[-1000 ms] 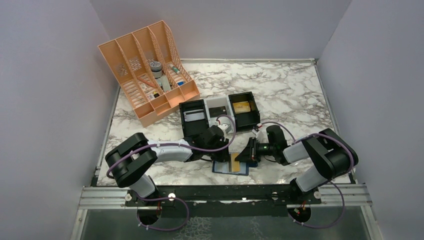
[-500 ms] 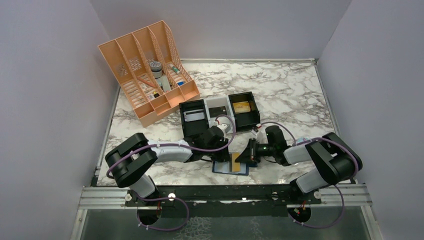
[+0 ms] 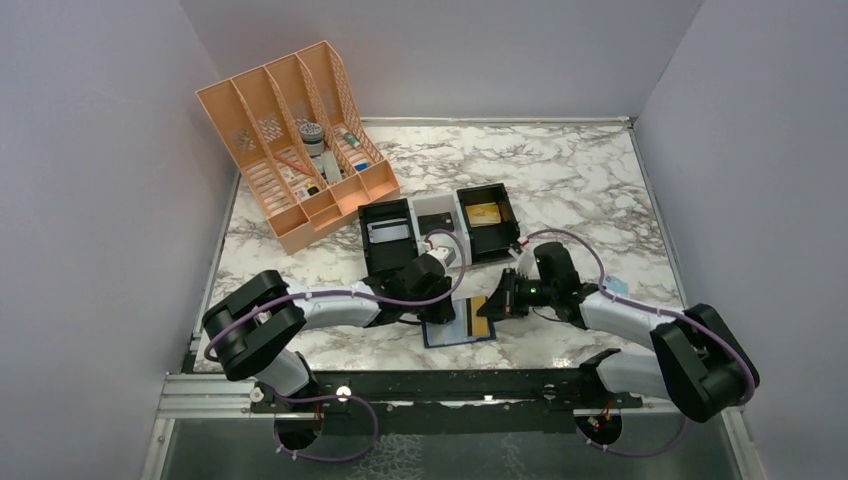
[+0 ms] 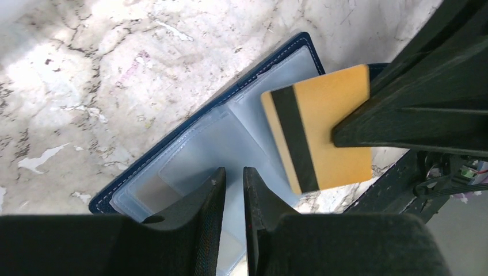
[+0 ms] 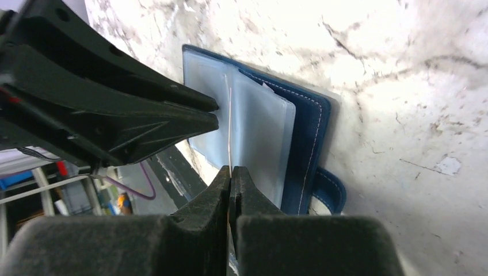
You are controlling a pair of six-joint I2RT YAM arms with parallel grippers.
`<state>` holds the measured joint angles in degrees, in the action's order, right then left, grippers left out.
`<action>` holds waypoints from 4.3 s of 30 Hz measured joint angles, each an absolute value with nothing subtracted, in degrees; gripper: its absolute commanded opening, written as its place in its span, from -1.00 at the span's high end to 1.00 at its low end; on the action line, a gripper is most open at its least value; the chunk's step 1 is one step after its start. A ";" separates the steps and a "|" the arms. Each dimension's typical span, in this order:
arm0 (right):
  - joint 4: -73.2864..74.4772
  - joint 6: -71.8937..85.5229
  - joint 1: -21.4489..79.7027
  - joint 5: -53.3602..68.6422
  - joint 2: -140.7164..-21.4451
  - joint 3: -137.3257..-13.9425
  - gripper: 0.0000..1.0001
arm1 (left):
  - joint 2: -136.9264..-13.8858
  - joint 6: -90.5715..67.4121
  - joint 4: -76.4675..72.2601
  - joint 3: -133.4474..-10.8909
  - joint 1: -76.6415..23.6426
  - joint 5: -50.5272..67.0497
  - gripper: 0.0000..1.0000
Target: Take the credit cards out of the card holder
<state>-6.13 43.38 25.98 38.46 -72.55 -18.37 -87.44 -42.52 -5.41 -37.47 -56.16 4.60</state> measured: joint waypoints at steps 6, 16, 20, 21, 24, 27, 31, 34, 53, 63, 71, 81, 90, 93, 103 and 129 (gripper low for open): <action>0.93 38.50 25.98 32.10 -64.27 -22.57 0.98 | -86.13 -42.48 -3.66 -37.30 -56.12 2.35 0.44; 3.27 31.75 25.93 26.37 -57.21 -25.12 0.98 | -81.54 -40.64 0.05 -37.50 -55.51 0.21 -0.23; 2.68 28.71 25.93 24.86 -54.78 -25.19 0.98 | -77.10 -39.48 1.13 -37.50 -54.52 -0.21 -0.39; 2.31 27.94 25.93 24.40 -54.08 -25.23 0.98 | -75.99 -39.05 1.48 -37.52 -54.15 -0.51 -0.43; 0.80 25.06 25.93 22.41 -52.34 -25.69 0.98 | -73.58 -37.76 3.22 -37.74 -52.47 -1.19 -0.56; -1.37 21.67 25.93 19.92 -51.68 -27.18 0.98 | -71.33 -36.58 5.30 -37.82 -49.89 -1.63 -0.70; -6.20 16.29 25.93 15.62 -51.72 -28.58 0.98 | -67.55 -35.79 7.33 -37.80 -45.28 -1.58 -0.85; -9.82 13.13 25.93 11.22 -53.32 -29.08 0.98 | -63.96 -35.55 8.73 -37.71 -41.56 -1.56 -0.94; -8.56 -9.67 24.73 -0.38 -85.06 -49.84 0.98 | -53.23 -35.62 16.38 -34.50 -37.93 -4.97 -0.98; -13.76 -32.21 24.84 3.44 -91.81 -47.99 0.98 | -53.30 -35.64 17.23 -34.26 -37.87 -5.02 -0.98; -14.50 -41.56 25.41 4.60 -97.36 -50.19 0.98 | -54.00 -35.64 17.26 -34.26 -37.87 -5.04 -0.98; -12.95 -48.73 25.56 6.61 -100.31 -51.96 0.93 | -53.87 -35.68 17.34 -34.26 -37.82 -5.45 -0.98; -6.81 -52.84 25.56 9.74 -101.41 -53.49 0.38 | -53.30 -35.68 17.61 -34.26 -37.82 -5.63 -0.98; -5.06 -53.06 25.56 9.78 -102.26 -53.80 0.37 | -53.30 -35.68 17.67 -34.26 -37.82 -5.63 -0.98; -6.02 -45.21 25.56 8.95 -101.01 -53.89 0.27 | -53.30 -35.68 17.63 -34.26 -37.82 -5.63 -0.98; 15.05 10.48 25.54 -3.38 -103.24 -64.12 0.95 | -54.98 -35.66 16.53 -34.26 -37.65 -5.58 -0.98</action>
